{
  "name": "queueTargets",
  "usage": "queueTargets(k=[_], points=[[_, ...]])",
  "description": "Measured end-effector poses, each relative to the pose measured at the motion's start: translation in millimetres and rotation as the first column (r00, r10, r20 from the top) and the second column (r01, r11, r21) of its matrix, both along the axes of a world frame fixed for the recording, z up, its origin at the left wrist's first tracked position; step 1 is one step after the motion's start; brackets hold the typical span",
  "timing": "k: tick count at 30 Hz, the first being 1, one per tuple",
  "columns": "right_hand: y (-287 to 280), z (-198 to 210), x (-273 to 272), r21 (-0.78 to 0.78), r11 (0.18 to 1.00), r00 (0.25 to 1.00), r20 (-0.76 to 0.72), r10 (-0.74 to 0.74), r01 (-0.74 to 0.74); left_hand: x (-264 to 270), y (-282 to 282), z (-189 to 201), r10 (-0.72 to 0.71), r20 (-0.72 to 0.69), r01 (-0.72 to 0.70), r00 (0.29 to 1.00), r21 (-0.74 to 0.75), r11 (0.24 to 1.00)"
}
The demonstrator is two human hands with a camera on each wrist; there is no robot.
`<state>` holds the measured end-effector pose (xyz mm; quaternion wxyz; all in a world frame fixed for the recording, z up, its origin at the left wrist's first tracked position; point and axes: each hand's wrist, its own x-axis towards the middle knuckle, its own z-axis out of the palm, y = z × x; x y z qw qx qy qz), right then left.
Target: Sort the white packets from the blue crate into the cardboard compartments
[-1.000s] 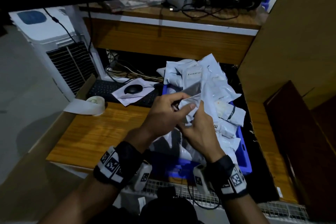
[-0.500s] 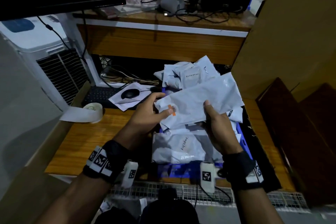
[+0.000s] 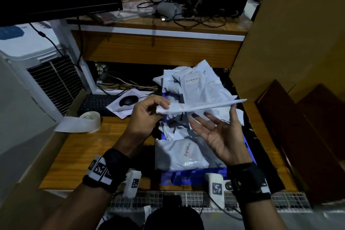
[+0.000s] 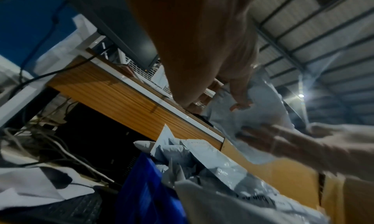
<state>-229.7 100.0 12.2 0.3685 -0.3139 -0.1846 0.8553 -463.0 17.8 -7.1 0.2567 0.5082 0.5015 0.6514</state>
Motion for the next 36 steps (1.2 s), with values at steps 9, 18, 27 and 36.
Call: queueTargets(k=[9,18,27,36], points=[[-3,7,-6,0.239,0.971,1.000,0.023,0.012,-0.017,10,-18,-3,-0.372,-0.289,0.314,0.882,-0.227,0.922],[-11,9,-3,0.241,0.968,0.997,-0.026,0.077,-0.069,4,-16,-14,-0.206,0.402,0.363,0.892,-0.367,0.857],[-1,-1,2,0.258,0.954,0.988,0.015,0.153,-0.152,12,-6,-7,0.005,0.401,0.127,0.916,-0.303,0.945],[8,-9,17,0.238,0.970,0.993,0.090,-0.075,0.052,11,-3,-31,-0.037,0.084,0.072,0.996,-0.465,0.882]])
